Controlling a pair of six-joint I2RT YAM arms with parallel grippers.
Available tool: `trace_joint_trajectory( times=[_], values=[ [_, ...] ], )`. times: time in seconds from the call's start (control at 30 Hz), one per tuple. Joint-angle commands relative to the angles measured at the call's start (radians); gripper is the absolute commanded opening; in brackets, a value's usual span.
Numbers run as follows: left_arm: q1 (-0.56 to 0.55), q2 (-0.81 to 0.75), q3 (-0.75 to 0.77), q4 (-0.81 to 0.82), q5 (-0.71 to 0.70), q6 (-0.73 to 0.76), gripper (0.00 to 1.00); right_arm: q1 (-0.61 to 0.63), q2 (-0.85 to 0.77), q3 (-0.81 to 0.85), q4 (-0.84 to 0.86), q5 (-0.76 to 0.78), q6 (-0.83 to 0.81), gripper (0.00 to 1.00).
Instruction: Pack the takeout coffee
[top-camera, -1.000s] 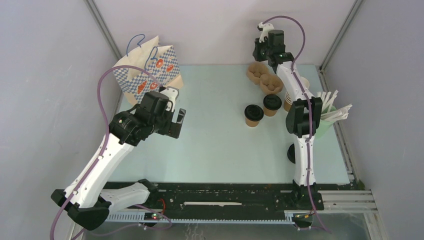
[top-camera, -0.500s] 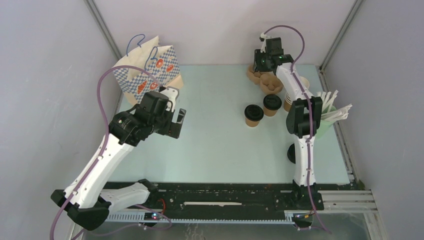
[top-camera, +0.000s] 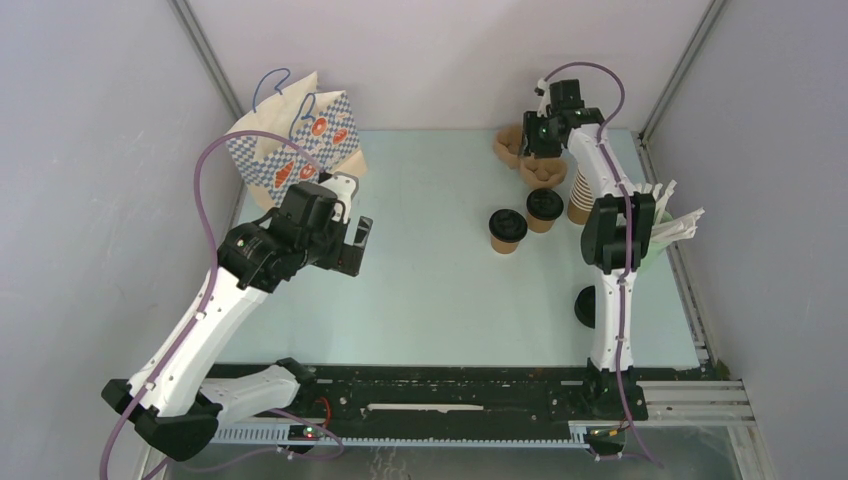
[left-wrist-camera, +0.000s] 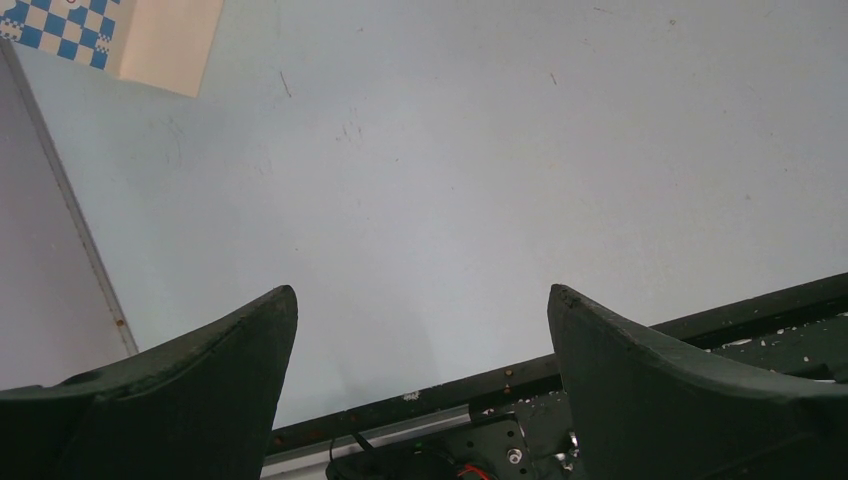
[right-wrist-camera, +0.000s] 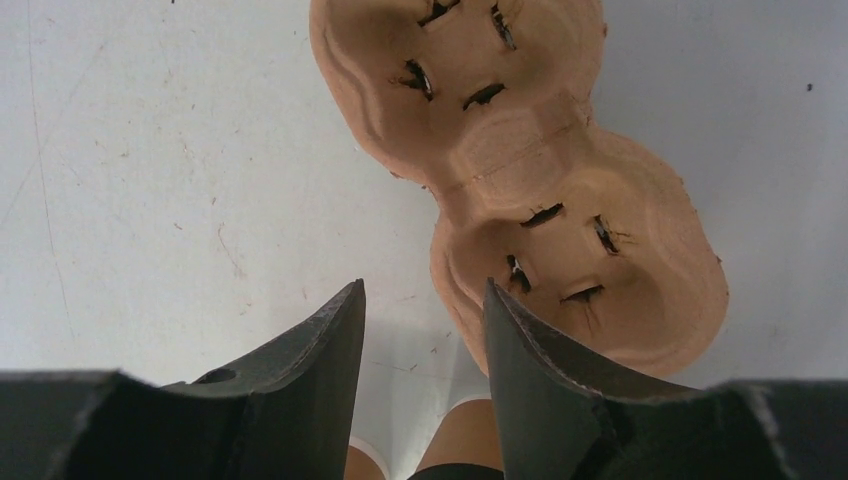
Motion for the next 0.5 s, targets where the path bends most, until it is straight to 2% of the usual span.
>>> trace_joint_trajectory(
  times=[0.0, 0.27, 0.37, 0.47],
  values=[
    [0.005, -0.019, 0.024, 0.028, 0.016, 0.011, 1.00, -0.011, 0.036, 0.047, -0.031, -0.055, 0.003, 0.55],
    [0.005, -0.008, 0.032, 0.018, 0.013, 0.003, 1.00, -0.007, 0.071, 0.049, -0.027, -0.041, -0.003, 0.54],
    [0.005, -0.009, 0.032, 0.018, 0.014, 0.005, 1.00, -0.008, 0.076, 0.051, -0.018, -0.042, 0.000, 0.49],
    [0.005, -0.008, 0.031, 0.016, 0.013, 0.005, 1.00, -0.010, 0.082, 0.055, -0.016, -0.052, 0.005, 0.39]
  ],
)
